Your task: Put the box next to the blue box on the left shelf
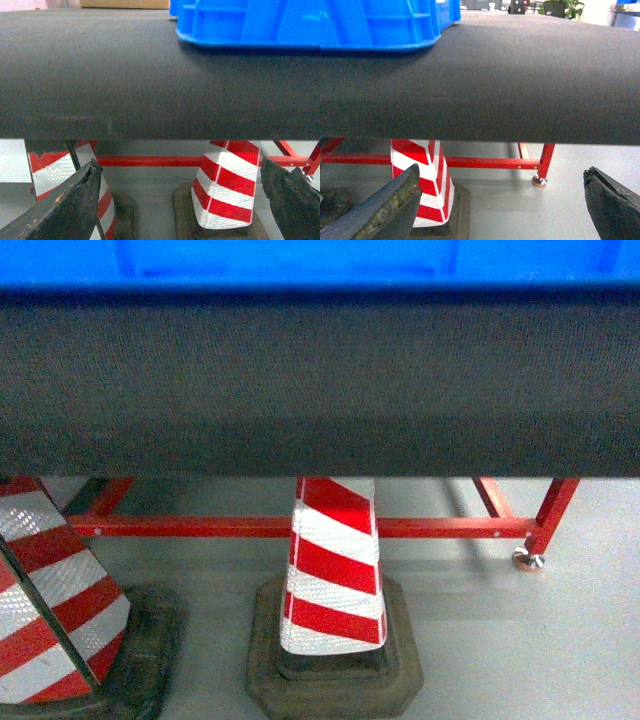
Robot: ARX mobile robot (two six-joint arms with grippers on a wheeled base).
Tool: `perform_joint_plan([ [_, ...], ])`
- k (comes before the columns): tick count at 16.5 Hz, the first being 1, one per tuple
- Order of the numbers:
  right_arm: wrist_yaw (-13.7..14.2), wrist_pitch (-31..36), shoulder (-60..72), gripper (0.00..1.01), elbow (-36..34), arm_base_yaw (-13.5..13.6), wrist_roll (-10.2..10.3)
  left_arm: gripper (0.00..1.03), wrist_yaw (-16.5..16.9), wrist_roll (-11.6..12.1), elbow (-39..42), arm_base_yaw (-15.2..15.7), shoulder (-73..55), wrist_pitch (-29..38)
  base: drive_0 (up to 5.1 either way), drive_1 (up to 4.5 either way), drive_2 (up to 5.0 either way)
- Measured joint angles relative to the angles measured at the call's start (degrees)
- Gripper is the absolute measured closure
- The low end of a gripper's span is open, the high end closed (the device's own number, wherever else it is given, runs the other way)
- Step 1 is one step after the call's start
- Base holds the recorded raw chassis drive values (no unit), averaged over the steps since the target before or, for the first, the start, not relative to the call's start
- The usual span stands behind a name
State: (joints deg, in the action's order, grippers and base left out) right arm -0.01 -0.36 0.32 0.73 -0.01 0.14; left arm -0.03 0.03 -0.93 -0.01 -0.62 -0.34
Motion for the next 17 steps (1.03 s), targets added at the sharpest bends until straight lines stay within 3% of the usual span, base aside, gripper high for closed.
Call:
perform_joint_plan([
  [17,0.09,-0.07,0.00,0.03,0.00,0.00,0.00,0.05,-0.11,0.00,0.00,0.00,0.00,-0.04,0.0,0.00,0.0],
])
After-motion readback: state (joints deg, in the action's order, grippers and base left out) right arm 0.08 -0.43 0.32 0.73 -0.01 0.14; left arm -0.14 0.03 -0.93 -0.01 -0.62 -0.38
